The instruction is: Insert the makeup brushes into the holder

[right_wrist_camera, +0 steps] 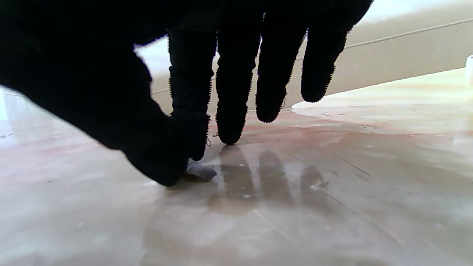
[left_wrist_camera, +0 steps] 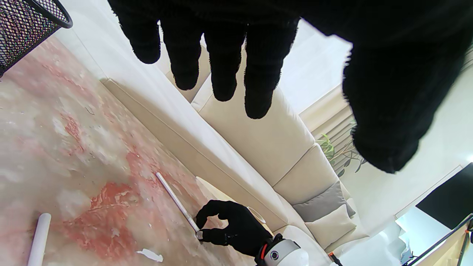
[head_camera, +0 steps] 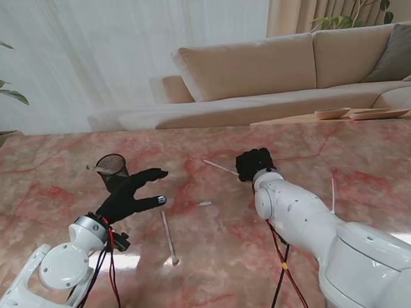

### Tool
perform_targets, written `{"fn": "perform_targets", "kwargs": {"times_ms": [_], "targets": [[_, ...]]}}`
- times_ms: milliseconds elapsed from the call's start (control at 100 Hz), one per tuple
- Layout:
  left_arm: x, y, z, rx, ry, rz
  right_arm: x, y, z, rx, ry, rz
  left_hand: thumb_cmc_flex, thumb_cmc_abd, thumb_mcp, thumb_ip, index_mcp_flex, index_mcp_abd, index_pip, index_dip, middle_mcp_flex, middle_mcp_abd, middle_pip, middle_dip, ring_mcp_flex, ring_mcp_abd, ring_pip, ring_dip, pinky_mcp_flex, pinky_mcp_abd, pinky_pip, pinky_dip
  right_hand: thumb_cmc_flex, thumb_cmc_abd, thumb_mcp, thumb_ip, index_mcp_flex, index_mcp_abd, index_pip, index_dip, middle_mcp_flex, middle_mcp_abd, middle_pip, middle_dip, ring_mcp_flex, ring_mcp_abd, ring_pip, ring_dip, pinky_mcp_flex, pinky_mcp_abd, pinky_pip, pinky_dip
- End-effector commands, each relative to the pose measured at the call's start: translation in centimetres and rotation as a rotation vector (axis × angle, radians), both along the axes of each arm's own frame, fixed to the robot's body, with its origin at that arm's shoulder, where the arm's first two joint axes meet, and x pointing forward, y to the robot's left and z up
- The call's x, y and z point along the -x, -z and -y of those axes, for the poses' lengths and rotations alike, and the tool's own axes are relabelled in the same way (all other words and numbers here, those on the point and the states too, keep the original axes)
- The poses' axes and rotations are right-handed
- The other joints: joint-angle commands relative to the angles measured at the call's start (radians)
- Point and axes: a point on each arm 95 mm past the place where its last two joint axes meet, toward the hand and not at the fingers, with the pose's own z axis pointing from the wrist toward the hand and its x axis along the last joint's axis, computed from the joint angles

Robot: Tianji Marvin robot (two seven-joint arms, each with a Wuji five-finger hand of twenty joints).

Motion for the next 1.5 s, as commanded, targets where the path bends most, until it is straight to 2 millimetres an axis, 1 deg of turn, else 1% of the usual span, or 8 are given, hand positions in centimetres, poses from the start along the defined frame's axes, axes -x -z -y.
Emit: {"fn": "perform_targets", "kwargs": {"times_ms": [0,440,650,780,940,1110,1330,1490], "targets": [[0.2,0.2,0.0,0.000,-0.001,-0.009,1.9,2.8,0.2,0.007,0.011,-0.077,0.023,0.030,-0.031,0.023,0.019,0.000,0.009,0.014,-0.003,0.001,0.004,-0.006,-0.005,-0.028,-0.013,-0.008,-0.002,-0.010,-0.037,-0.013,0.055,-0.039,0.035,-0.031,0.161,-0.092,-0.034,-0.139,0.071,-0.021,0.026,0.014,0.039,-0.025,0.015,0.020,-0.001,-0.009,0.020,-0.020],[0.4,0.5,-0.1,0.024,-0.015,-0.010,3.7,3.7,1.3,0.028,0.012,-0.098,0.025,0.041,-0.045,0.026,0.024,0.002,0.011,0.016,0.003,0.006,0.003,-0.006,-0.003,-0.025,-0.013,-0.008,-0.002,-0.009,-0.039,-0.021,0.051,-0.030,0.097,-0.044,0.216,-0.112,-0.015,0.075,0.110,-0.024,0.024,0.106,0.047,-0.033,0.029,0.030,0.001,-0.024,0.046,-0.019],[0.5,0.6,0.0,0.036,-0.015,-0.004,5.1,3.5,2.0,0.041,-0.005,-0.087,0.027,0.045,-0.051,0.027,0.026,0.000,0.013,0.017,0.005,0.004,0.002,-0.007,-0.002,-0.025,-0.013,-0.009,-0.002,-0.008,-0.040,-0.024,0.053,-0.026,0.104,-0.046,0.217,-0.121,-0.019,0.108,0.109,-0.027,0.025,0.123,0.048,-0.035,0.033,0.033,0.002,-0.024,0.050,-0.018],[0.5,0.7,0.0,0.040,-0.013,0.001,5.6,3.7,2.3,0.042,0.003,-0.079,0.028,0.046,-0.055,0.028,0.027,-0.001,0.014,0.017,0.006,0.001,0.002,-0.007,-0.001,-0.027,-0.013,-0.009,-0.002,-0.008,-0.040,-0.026,0.036,-0.039,0.091,-0.047,0.212,-0.127,-0.071,0.054,0.115,-0.026,0.004,0.112,0.054,-0.031,0.031,0.032,0.008,-0.016,0.052,-0.019],[0.5,0.7,0.0,0.044,-0.016,0.002,5.6,3.9,2.3,0.030,0.010,-0.087,0.029,0.049,-0.059,0.028,0.026,-0.002,0.014,0.018,0.006,0.001,0.001,-0.007,-0.002,-0.028,-0.014,-0.009,-0.002,-0.010,-0.040,-0.028,0.022,-0.018,0.045,-0.032,0.018,-0.057,-0.159,-0.129,0.069,-0.025,-0.004,0.038,0.035,-0.029,0.014,0.029,0.002,-0.012,0.046,-0.023],[0.5,0.7,-0.1,0.043,-0.017,0.000,5.4,4.0,1.9,0.017,0.011,-0.092,0.032,0.050,-0.061,0.029,0.028,-0.001,0.014,0.018,0.007,0.002,0.001,-0.007,-0.001,-0.027,-0.014,-0.009,-0.002,-0.008,-0.042,-0.031,0.007,-0.002,0.090,0.040,0.019,0.014,-0.373,-0.113,0.041,-0.025,-0.003,0.027,0.021,-0.029,0.008,0.027,-0.005,-0.010,0.036,-0.024],[0.6,0.9,-0.2,0.043,-0.021,-0.005,5.6,4.8,1.3,-0.007,0.021,-0.127,0.033,0.051,-0.064,0.030,0.026,0.001,0.013,0.018,0.005,0.004,0.000,-0.007,-0.002,-0.026,-0.014,-0.009,-0.001,-0.008,-0.044,-0.036,0.061,-0.080,0.111,-0.015,0.098,-0.040,-0.087,-0.217,0.065,-0.024,0.000,0.028,0.028,-0.027,0.010,0.028,-0.003,-0.008,0.031,-0.019],[0.6,0.9,-0.3,0.044,-0.024,-0.006,6.0,5.3,1.2,0.007,0.002,-0.152,0.033,0.054,-0.067,0.030,0.027,0.000,0.014,0.018,0.006,0.006,0.001,-0.007,-0.001,-0.025,-0.014,-0.009,-0.001,-0.008,-0.046,-0.039,0.033,-0.069,0.109,-0.009,0.250,-0.144,0.017,-0.085,0.093,-0.023,-0.003,0.027,0.033,-0.028,0.012,0.031,0.000,-0.017,0.036,-0.013]]}}
